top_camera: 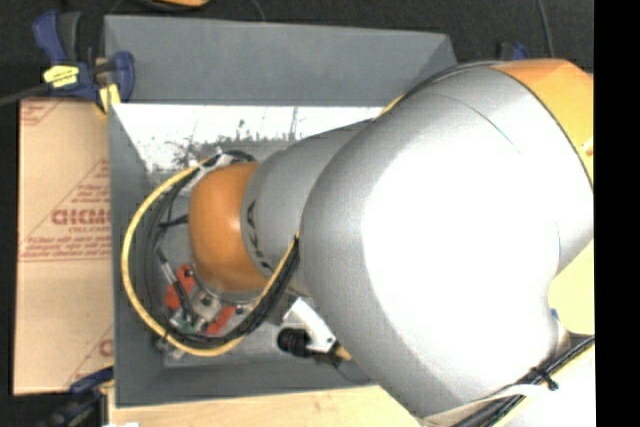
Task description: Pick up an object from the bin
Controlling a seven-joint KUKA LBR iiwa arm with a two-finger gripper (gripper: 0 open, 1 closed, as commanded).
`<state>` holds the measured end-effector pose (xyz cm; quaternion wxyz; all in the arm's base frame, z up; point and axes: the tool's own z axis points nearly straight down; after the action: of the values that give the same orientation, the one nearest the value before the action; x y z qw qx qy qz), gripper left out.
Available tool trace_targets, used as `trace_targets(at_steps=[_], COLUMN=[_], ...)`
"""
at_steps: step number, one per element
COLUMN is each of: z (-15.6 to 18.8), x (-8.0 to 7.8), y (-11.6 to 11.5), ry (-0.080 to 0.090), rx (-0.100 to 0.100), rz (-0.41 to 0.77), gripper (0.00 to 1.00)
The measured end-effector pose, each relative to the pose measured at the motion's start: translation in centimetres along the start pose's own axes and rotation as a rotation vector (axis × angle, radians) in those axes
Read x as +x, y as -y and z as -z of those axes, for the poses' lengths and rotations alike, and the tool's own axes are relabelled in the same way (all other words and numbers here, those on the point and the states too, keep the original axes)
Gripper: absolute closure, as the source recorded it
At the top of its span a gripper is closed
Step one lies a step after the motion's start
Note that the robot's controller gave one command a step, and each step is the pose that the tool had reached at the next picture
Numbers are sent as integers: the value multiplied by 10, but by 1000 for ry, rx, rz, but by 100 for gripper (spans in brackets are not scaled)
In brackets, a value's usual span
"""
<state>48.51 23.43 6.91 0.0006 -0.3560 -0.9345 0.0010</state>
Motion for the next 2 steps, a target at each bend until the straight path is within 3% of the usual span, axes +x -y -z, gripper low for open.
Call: trace_targets(at_steps=[1,2], z=[0,0], x=[-1,-2], y=[0,0], ry=[0,1], rx=[-1,-1], rz=[-2,-6], gripper=[0,100])
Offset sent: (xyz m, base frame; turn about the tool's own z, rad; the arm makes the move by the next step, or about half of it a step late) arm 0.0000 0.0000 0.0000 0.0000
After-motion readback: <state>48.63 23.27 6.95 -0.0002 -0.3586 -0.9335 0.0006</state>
